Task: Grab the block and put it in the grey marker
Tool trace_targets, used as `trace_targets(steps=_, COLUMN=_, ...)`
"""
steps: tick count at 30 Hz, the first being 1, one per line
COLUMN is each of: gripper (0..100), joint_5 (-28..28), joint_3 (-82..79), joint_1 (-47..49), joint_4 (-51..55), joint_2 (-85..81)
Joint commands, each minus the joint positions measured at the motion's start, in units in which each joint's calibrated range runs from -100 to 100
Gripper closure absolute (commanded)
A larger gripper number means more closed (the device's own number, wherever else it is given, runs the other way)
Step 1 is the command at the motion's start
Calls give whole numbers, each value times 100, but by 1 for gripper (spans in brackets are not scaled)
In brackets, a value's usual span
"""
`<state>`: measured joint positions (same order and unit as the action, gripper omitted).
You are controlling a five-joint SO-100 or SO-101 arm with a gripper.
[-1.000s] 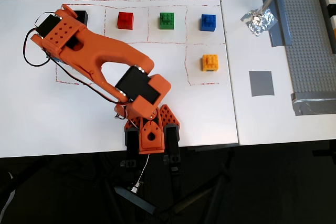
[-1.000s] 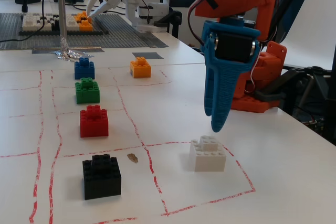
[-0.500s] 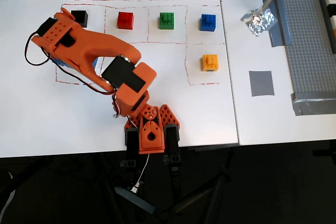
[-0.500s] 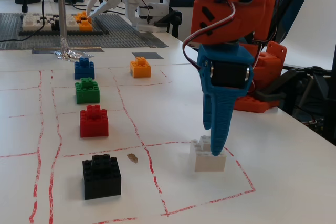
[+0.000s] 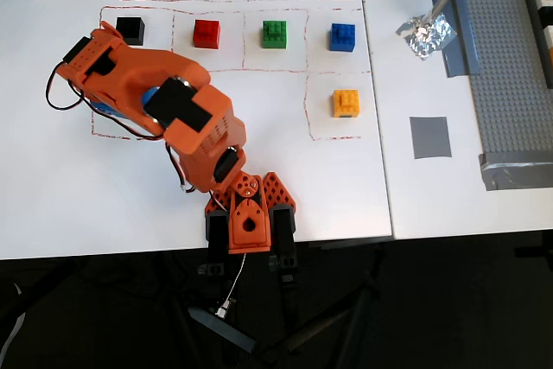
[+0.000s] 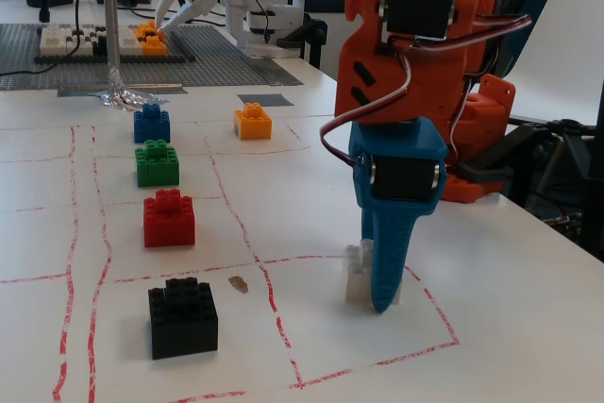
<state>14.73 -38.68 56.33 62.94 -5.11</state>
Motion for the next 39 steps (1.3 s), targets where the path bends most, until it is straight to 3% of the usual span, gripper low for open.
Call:
trace_targets(steps=1, gripper=79, joint_5=0, joint_3=478, joint_1=-115, joint_4=-278, joint_2=-243)
trace_targets(steps=7, gripper=100, joint_5=59, joint_3=559, joint_1=-88, joint_4=-360, joint_2=-165)
trace_targets(steps=13, gripper=100, joint_5=5, joint_3=768, joint_1=-168, joint_4=114, joint_2=-605)
trace_targets(steps=24, gripper=100, joint_5=-576, joint_3=3025, joint_1=-1253, joint_4=2816, joint_2=-1535)
trace_targets(steps=31, gripper=100, joint_5=-112, joint_3=2246, joint_1=-3626, joint_4=3640, joint_2=-2509)
trace_targets(steps=39, gripper=100, joint_5=1275, joint_3=1294, joint_1=-7552, joint_4=3649, joint_2=-3241)
